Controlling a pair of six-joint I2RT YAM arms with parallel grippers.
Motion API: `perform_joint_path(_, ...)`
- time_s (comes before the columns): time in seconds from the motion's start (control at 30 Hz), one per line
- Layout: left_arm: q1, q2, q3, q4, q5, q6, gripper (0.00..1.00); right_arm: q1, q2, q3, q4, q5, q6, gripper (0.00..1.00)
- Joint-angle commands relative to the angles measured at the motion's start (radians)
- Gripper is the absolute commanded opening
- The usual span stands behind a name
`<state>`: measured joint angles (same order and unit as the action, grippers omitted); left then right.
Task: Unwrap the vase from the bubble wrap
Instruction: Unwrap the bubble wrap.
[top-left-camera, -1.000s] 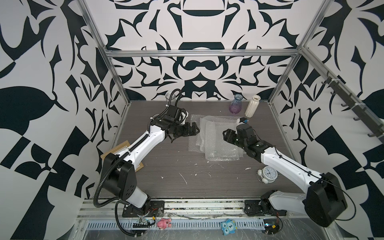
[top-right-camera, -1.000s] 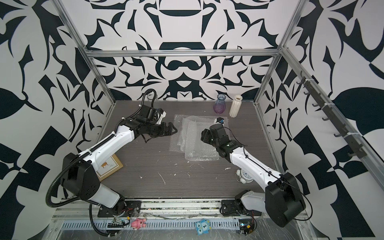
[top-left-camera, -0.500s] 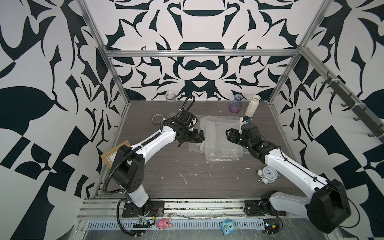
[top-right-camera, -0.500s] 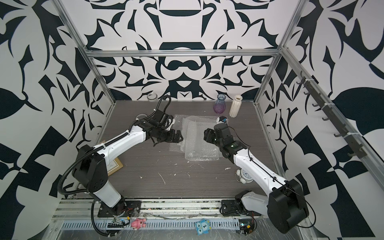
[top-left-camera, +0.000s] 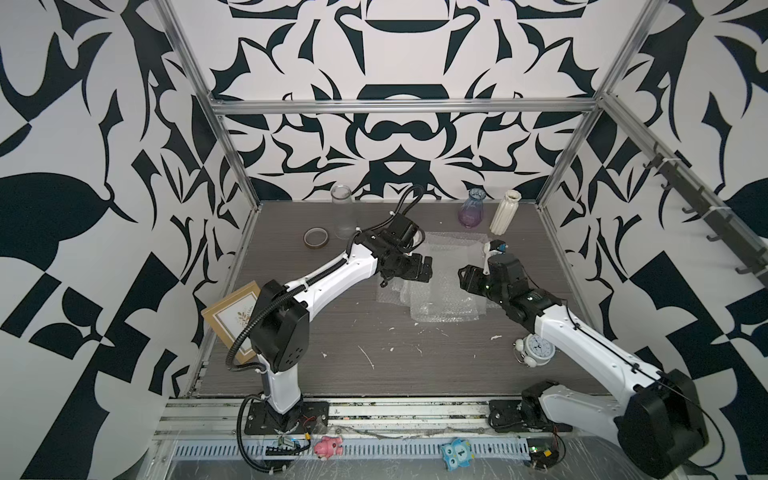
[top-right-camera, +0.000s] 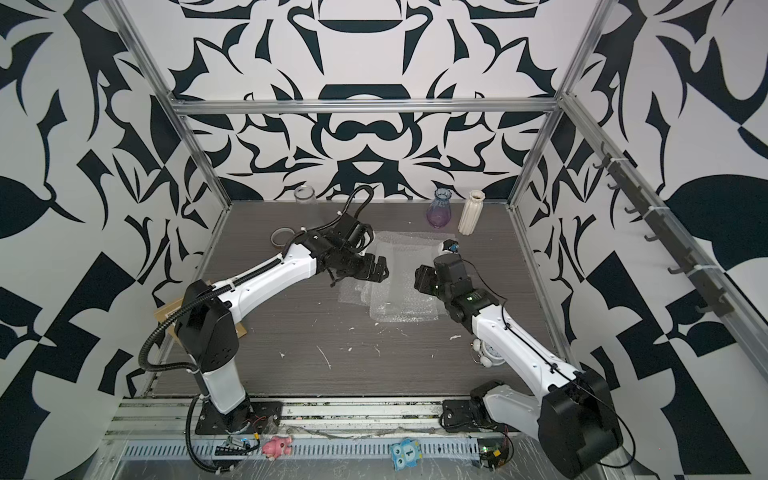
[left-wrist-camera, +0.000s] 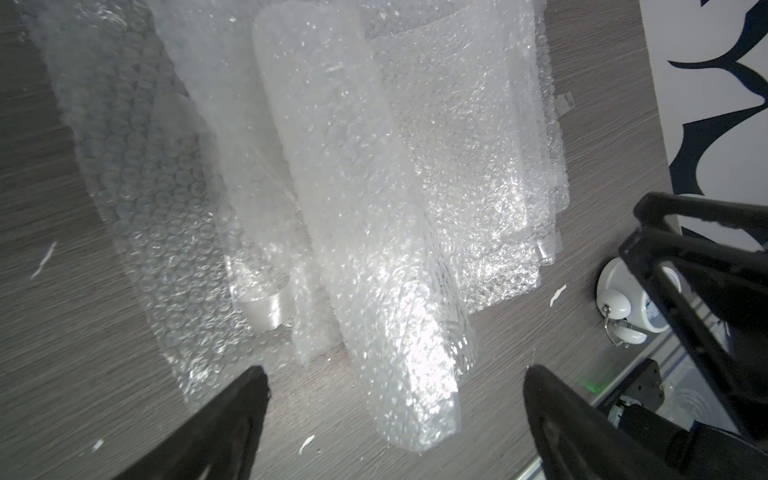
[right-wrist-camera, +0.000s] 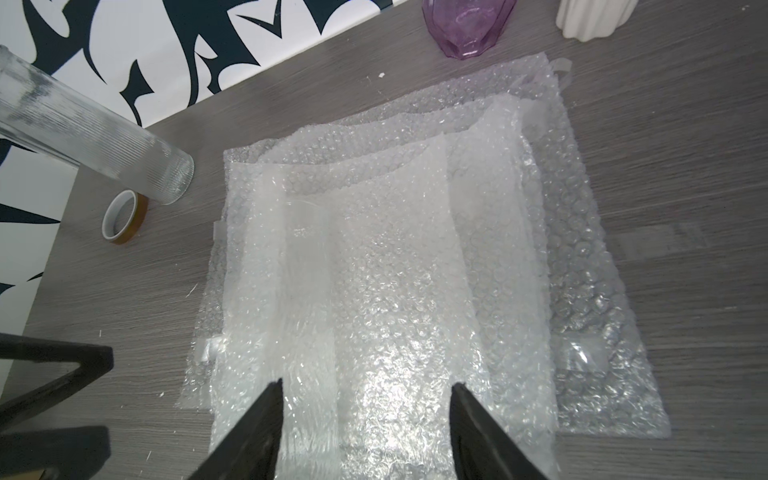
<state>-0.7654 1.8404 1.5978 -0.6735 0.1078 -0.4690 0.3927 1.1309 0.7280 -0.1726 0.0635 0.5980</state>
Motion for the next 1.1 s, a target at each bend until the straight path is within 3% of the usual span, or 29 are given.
perform_joint_path(0.0,-0.019,0.065,0.056,-0.006,-0.012,-0.041,0.99,-0.011,-0.026,-0.014,0.007,-0.004,-0.012,0.65)
perform_joint_path(0.8,-0.1,0.267,0.267,0.051,0.071,-0.104,1.0,-0.075,-0.156,-0.131,0.009,0.005,0.025,0.65)
perform_joint_path(1.07,-0.087,0.275,0.241,0.037,0.042,-0.077,1.0,-0.082,-0.187,-0.118,-0.037,0.004,-0.001,0.64)
